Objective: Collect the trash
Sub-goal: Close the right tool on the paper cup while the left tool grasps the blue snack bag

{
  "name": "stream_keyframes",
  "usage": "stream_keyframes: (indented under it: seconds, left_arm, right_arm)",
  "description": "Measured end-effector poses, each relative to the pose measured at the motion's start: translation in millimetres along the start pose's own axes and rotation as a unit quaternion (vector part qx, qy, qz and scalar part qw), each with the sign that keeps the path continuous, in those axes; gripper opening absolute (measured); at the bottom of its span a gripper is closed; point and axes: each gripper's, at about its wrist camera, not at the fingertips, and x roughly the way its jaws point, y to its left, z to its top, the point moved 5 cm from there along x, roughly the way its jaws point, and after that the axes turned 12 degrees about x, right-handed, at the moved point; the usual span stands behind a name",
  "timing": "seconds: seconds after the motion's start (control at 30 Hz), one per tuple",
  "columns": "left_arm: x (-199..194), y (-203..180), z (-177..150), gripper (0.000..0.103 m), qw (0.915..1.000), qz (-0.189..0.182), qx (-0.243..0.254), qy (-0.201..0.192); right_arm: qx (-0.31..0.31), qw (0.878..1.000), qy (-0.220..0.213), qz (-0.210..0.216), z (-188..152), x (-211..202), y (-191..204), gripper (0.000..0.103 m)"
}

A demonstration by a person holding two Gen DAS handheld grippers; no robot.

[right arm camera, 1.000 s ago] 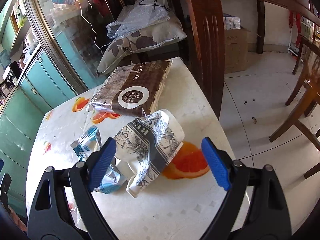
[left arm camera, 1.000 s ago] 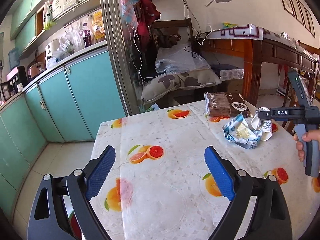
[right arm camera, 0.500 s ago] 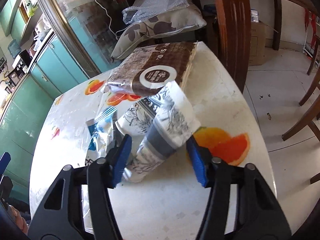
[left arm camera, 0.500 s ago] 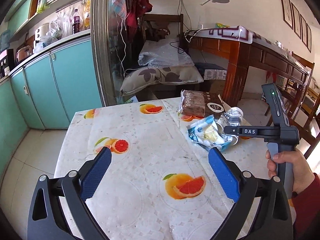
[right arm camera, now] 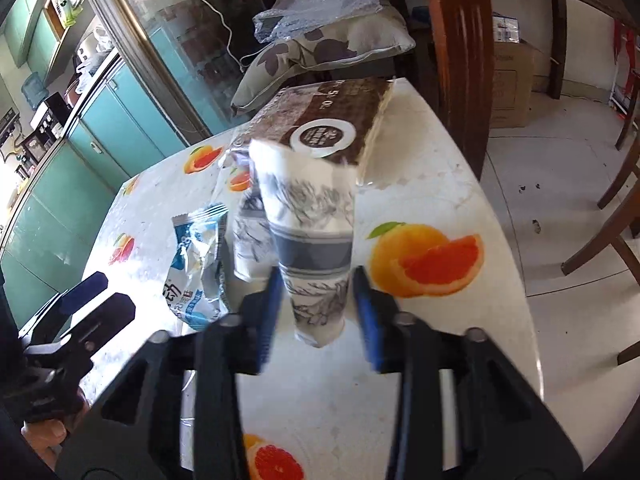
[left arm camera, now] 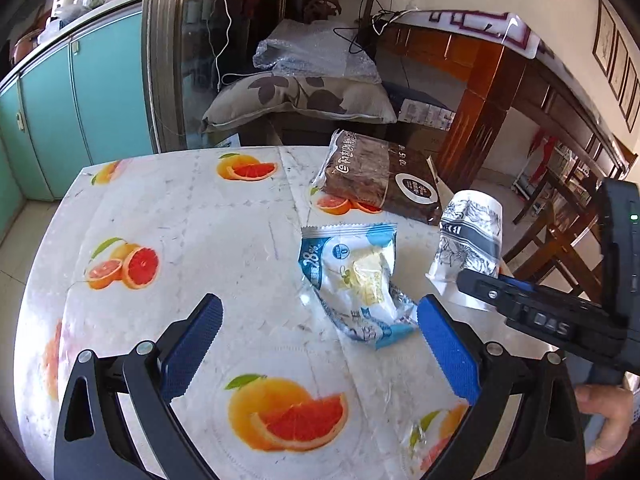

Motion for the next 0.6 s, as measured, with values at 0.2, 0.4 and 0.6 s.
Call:
stream_keyframes:
  seconds: [0.2,0.4,0.6]
  left_arm:
    - [47,-15,11,0.094,0.9990,-0.008,-0.019,0.040]
    - [53,-21,7,0.047,0.9996,-0.002,-0.020,0.022]
    - [23,-24,7,0.009,0.9997,0.012,0.021,0.007]
  right_arm:
    - [0.049,0.998,-0.034,0.025,23,-24,-22,0.078]
    - [0.054,0.997,-0.031,0.037,35,-10,-17,0.078]
    - [0.036,0.999,-0.011,0.025,27,17,-2,0.068]
